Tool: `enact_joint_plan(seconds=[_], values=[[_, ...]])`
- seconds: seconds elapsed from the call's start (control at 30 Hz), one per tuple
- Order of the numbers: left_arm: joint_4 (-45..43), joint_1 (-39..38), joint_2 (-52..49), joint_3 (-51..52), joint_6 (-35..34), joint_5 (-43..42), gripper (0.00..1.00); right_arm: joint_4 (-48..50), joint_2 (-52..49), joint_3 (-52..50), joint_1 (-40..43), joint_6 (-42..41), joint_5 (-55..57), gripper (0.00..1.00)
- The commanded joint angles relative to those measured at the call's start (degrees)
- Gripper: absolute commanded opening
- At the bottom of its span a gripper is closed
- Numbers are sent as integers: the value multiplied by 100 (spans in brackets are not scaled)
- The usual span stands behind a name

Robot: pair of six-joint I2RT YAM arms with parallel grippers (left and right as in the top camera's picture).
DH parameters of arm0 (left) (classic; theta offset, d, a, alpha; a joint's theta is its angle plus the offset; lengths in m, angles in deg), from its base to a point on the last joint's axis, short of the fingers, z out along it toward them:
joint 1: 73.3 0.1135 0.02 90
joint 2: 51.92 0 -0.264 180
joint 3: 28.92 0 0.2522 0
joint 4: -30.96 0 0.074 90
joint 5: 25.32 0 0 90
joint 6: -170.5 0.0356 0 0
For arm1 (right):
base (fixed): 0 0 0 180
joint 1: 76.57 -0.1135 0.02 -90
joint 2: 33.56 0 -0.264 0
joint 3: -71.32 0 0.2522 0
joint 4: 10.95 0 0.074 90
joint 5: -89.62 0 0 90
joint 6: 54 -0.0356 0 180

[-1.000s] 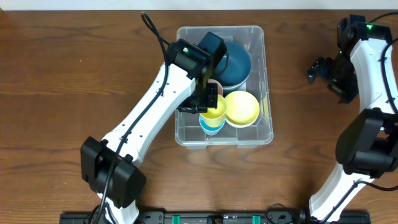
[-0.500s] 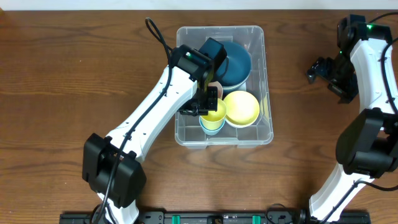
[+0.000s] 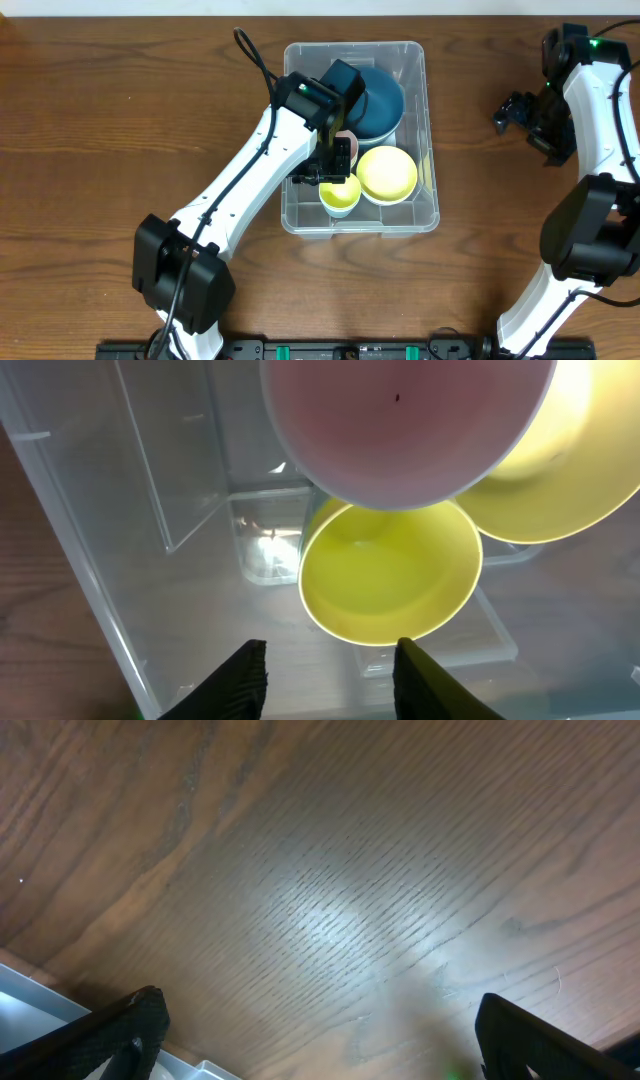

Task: Pack container

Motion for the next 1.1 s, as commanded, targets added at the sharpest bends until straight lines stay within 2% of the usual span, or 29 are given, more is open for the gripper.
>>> enact_joint_plan(seconds=[0.0, 0.13, 0.17, 0.23, 0.27, 0.33, 0.57, 0.83, 0.9, 1.07], values=[[81, 44, 52, -199, 142, 50, 47, -7, 92, -4, -17, -101, 22, 99], [448, 208, 350, -787, 205, 55, 52, -7, 92, -4, -17, -101, 22, 99], [553, 267, 468, -922, 271, 52, 59, -7, 92, -4, -17, -101, 22, 99], [723, 404, 796, -1056, 315, 55, 82, -7, 92, -4, -17, -101, 22, 99], [756, 468, 970, -1056, 313, 55, 90, -7, 92, -4, -17, -101, 22, 99], [841, 584, 1314, -1056, 313, 55, 98, -7, 92, -4, -17, -101, 22, 99], [981, 667, 2138, -1056, 313, 52, 98, -7, 92, -4, -17, -101, 22, 99], [1060, 667, 2247, -1051, 317, 55, 98, -7, 92, -4, -17, -101, 22, 99], [1165, 667, 2249, -1049, 520, 55, 98, -7, 92, -4, -17, -101, 22, 99], [1064, 511, 2243, -841, 1690, 50, 98, -7, 92, -4, -17, -101, 22, 99]])
